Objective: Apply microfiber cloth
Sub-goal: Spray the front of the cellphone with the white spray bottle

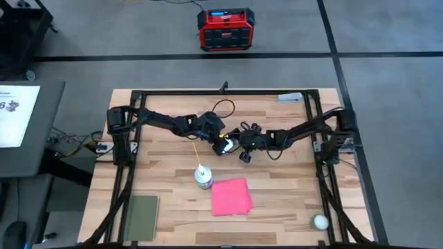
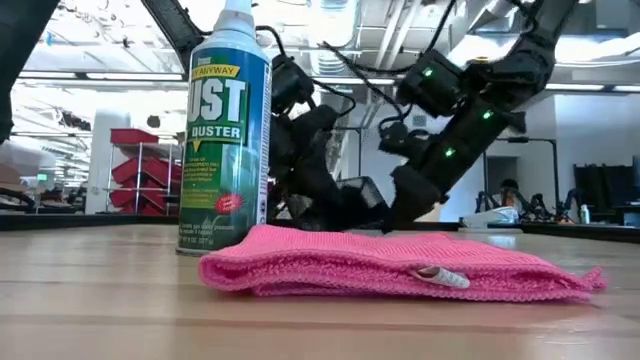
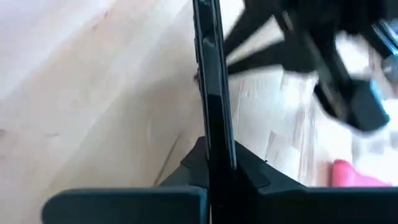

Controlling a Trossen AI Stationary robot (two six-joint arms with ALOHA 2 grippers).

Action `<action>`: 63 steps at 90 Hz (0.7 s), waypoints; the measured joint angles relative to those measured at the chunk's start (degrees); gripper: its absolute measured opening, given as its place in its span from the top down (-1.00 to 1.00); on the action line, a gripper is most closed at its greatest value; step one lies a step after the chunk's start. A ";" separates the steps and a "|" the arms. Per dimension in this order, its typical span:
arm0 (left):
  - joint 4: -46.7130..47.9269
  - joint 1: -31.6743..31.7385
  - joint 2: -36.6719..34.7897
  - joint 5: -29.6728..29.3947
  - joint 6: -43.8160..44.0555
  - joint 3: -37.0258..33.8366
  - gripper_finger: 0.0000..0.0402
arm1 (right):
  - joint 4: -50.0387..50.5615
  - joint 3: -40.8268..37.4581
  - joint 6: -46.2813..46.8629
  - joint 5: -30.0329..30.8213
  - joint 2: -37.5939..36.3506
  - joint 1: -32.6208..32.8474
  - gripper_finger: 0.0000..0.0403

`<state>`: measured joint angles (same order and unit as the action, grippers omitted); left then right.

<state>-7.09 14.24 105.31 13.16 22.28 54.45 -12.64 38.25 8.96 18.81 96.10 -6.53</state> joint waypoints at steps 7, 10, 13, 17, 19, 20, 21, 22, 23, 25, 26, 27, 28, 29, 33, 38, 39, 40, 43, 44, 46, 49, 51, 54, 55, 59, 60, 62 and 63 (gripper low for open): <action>1.29 -0.53 -2.34 -1.32 -1.45 -0.36 0.99 | -0.78 -2.32 1.37 1.30 -4.24 -0.46 1.00; 1.21 -0.86 -2.97 -2.02 -2.13 -0.36 0.99 | -1.37 -3.15 1.78 1.31 -5.65 -0.55 1.00; 0.70 -1.20 -3.67 -2.89 -2.42 -0.38 0.99 | -1.97 -3.74 2.05 1.30 -6.82 -0.68 1.00; -0.22 -1.60 -4.70 -3.51 -2.50 -0.39 0.99 | -2.34 -4.06 2.20 0.97 -7.96 -0.55 1.00; -1.07 -1.81 -5.16 -4.11 -2.55 -0.39 0.99 | -2.40 -4.06 2.23 0.62 -8.35 -0.40 1.00; -1.58 -1.88 -5.39 -4.33 -2.61 -0.37 0.99 | -2.48 -4.06 2.24 0.44 -8.53 -0.33 1.00; -2.06 -1.92 -5.61 -4.42 -2.69 -0.33 0.99 | -2.64 -4.06 2.26 0.10 -8.66 -0.27 1.00; -2.44 -1.96 -5.84 -4.46 -2.71 -0.30 0.99 | -2.79 -4.05 2.28 -0.21 -8.78 -0.18 1.00; -2.75 -2.00 -6.08 -4.47 -2.71 -0.27 0.99 | -2.92 -4.04 2.28 -0.49 -8.85 -0.05 1.00; -3.01 -2.09 -6.57 -4.47 -2.72 -0.23 1.00 | -3.25 -4.03 2.29 -0.66 -8.85 0.16 1.00; -3.04 -2.18 -6.80 -4.49 -2.73 -0.23 1.00 | -3.36 -4.02 2.33 -0.66 -8.83 0.30 1.00; -3.07 -2.24 -6.99 -4.49 -2.74 -0.23 1.00 | -3.42 -4.02 2.41 -0.69 -8.77 0.43 1.00; -3.12 -2.31 -7.18 -4.51 -2.76 -0.23 1.00 | -3.45 -4.01 2.52 -0.73 -8.70 0.55 1.00; -3.21 -2.38 -7.37 -4.58 -2.77 -0.23 1.00 | -3.41 -4.01 2.71 -0.80 -8.66 0.70 1.00; -3.30 -2.70 -8.04 -5.81 -2.89 -0.23 1.00 | -3.05 -4.02 3.10 -1.07 -8.51 1.13 1.00; -3.17 -2.95 -8.54 -6.17 -3.17 -0.23 1.00 | -3.12 -4.06 3.59 -0.85 -8.52 1.50 1.00; -3.17 -3.00 -8.58 -6.18 -3.17 -0.23 1.00 | -3.35 -4.06 3.68 -0.79 -8.53 1.58 1.00; -3.19 -3.09 -8.61 -6.23 -3.14 -0.23 1.00 | -3.63 -4.06 3.69 -0.71 -8.54 1.67 1.00; -3.12 -3.36 -8.63 -6.24 -3.02 -0.20 1.00 | -4.52 -4.03 3.72 -0.62 -8.64 1.79 1.00; -3.07 -3.44 -8.62 -6.24 -2.94 -0.19 1.00 | -4.81 -4.03 3.71 -0.60 -8.68 1.84 1.00; -2.97 -3.62 -8.51 -6.28 -2.85 -0.19 1.00 | -5.44 -4.03 3.68 -0.56 -8.76 1.91 1.00; -3.04 -3.94 -8.09 -6.36 -2.58 -0.19 1.00 | -6.57 -4.03 3.51 -0.55 -8.80 1.92 1.00; -3.36 -4.21 -7.75 -6.54 -2.32 -0.19 1.00 | -6.97 -3.98 3.26 -0.51 -8.82 1.90 1.00; -3.70 -4.61 -7.49 -6.97 -1.93 -0.19 1.00 | -6.68 -3.88 3.13 -0.50 -8.84 1.81 1.00; -3.74 -4.75 -7.45 -7.08 -1.83 -0.19 1.00 | -6.55 -3.82 3.09 -0.53 -8.83 1.77 1.00; -3.42 -5.27 -7.46 -7.75 -1.68 -0.19 1.00 | -6.22 -3.27 2.69 -0.57 -8.75 1.59 1.00; -3.39 -5.39 -7.49 -8.01 -1.68 -0.19 1.00 | -6.19 -3.18 2.61 -0.57 -8.75 1.58 1.00; -3.42 -5.66 -7.57 -8.71 -1.68 -0.19 1.00 | -6.23 -3.03 2.54 -0.54 -8.75 1.58 1.00; -3.45 -5.75 -7.61 -9.06 -1.68 -0.19 1.00 | -6.23 -2.94 2.52 -0.53 -8.75 1.58 1.00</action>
<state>-10.54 8.49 97.70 4.10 20.60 54.26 -18.87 35.31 11.49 18.28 87.35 -4.95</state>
